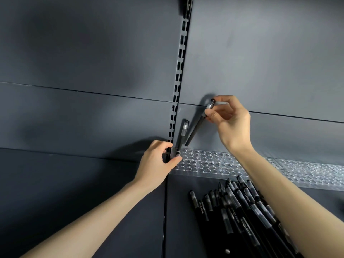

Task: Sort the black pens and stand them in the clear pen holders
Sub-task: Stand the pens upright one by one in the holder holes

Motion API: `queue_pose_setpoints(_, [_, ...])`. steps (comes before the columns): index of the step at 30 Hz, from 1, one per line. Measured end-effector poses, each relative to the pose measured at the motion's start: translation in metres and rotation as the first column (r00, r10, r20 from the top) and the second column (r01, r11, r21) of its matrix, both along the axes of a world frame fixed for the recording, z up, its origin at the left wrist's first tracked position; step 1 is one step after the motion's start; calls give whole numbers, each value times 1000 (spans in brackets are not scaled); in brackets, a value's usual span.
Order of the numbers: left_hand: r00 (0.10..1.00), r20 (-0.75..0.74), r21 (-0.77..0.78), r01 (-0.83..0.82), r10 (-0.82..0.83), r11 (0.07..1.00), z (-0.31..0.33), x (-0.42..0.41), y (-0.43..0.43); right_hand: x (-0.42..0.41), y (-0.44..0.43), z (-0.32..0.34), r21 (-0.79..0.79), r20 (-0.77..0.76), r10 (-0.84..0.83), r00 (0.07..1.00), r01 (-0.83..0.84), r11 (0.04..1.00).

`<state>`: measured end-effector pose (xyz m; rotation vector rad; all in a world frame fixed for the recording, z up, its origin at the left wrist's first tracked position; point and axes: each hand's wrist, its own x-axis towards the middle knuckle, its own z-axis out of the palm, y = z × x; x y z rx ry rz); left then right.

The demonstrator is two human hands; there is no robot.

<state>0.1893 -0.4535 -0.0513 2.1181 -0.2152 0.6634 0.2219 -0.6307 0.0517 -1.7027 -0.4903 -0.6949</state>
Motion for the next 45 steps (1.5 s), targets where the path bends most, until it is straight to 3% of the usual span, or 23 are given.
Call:
queue_pose_setpoints(6, [1000, -17, -80, -21, 20, 997, -2, 1, -8, 6, 5, -16, -52, -31, 36, 999, -38, 998])
queue_pose_setpoints(21, [999, -17, -47, -46, 45, 998, -4, 2, -9, 12, 13, -29, -364, -60, 6, 998, -27, 931])
queue_pose_setpoints(32, [997, -29, -13, -67, 66, 998, -1, 0, -11, 8, 12, -35, -378, -47, -30, 998, 10, 926])
queue_pose_setpoints(45, [959, -183, 71, -207, 217, 976, 16, -27, -21, -20, -7, -34, -412, -15, -102, 995, 87, 907])
